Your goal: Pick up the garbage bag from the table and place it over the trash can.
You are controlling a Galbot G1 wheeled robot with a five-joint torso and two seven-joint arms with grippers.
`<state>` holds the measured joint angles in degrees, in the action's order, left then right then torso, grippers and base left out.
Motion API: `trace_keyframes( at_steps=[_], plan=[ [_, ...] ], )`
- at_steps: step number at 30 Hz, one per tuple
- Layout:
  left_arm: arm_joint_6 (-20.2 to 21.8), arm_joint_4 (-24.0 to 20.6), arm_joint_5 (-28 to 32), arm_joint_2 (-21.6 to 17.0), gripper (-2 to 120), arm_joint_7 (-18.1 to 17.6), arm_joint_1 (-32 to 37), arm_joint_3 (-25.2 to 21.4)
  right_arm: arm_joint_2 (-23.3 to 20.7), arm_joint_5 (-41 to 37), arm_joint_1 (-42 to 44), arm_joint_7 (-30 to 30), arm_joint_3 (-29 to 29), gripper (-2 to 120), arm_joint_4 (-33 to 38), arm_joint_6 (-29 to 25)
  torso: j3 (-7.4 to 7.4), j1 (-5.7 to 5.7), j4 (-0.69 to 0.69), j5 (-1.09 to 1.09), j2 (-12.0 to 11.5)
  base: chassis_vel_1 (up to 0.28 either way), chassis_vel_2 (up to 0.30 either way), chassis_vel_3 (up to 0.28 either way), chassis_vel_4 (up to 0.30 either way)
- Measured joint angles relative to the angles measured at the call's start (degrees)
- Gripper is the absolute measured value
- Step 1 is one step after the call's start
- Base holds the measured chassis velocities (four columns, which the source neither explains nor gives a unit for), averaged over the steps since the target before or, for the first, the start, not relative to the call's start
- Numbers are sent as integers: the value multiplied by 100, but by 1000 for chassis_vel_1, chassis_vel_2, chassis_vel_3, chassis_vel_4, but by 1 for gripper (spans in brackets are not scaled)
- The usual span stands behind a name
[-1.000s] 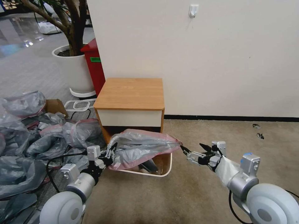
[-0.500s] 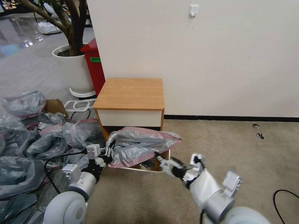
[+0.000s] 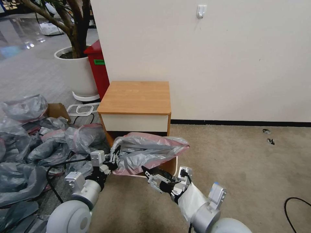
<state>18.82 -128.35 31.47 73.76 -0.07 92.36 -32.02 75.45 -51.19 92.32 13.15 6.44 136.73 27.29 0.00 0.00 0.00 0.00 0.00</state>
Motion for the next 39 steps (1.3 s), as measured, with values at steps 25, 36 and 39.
trace_keyframes(
  at_steps=[25,36,39],
  plan=[
    [-14,-187,-173,49,8,105,187,88,198,17,-347,-13,-80,76,-439,-127,0,0,-1,0,0,0,0,0,0],
    [-3,-224,-166,93,8,102,202,97,212,136,-350,-141,-90,38,-461,-203,0,0,-1,0,0,0,0,0,0],
    [2,-252,-151,108,8,101,224,98,233,163,-367,-168,-91,25,-488,-215,0,0,0,0,0,0,0,0,0]
  ],
)
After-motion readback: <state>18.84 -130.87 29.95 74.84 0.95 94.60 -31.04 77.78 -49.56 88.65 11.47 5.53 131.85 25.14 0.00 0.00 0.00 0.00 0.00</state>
